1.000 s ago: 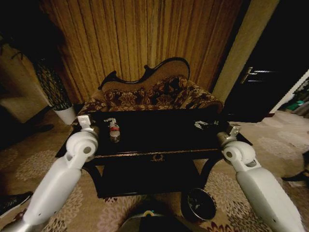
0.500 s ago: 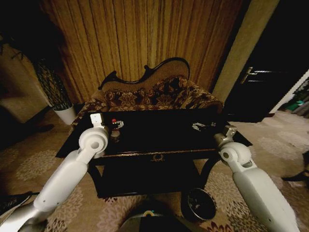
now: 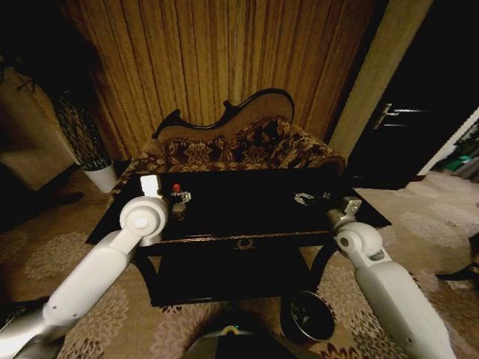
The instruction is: Move to the front of the table and place the trash on the table into the trash bin.
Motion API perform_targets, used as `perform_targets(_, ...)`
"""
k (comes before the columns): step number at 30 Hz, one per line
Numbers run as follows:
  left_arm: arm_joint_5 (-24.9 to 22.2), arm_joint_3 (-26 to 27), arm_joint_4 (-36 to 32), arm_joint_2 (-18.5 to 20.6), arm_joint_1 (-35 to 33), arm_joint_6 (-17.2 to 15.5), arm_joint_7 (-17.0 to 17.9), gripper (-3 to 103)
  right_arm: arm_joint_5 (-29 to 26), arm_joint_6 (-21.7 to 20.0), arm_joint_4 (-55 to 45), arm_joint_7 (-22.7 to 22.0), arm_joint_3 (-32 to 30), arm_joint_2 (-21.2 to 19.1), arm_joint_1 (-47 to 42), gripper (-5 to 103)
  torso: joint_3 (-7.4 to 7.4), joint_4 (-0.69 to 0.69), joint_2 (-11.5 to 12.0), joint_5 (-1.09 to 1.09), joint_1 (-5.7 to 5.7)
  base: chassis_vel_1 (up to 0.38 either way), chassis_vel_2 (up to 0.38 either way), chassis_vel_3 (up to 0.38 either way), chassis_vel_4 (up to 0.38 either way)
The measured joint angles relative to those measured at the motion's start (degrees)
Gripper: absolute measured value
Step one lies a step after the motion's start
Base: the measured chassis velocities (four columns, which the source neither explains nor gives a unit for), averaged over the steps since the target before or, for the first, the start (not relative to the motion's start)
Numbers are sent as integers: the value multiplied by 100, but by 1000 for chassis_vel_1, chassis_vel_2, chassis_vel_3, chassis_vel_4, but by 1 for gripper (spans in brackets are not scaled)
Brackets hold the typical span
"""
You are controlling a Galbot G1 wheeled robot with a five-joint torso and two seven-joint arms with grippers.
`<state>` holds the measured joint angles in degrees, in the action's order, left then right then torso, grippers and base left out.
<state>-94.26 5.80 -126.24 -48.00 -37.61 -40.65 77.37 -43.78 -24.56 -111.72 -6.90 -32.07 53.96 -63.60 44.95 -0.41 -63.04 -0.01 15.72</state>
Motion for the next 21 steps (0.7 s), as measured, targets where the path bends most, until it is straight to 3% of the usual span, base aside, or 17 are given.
perform_targets(21, -23, 43, 386, -192, -94, 18, -111, 100, 84, 5, -15, 119, 27, 79, -58, 100, 0, 0, 0, 0, 0, 0, 0, 0, 0)
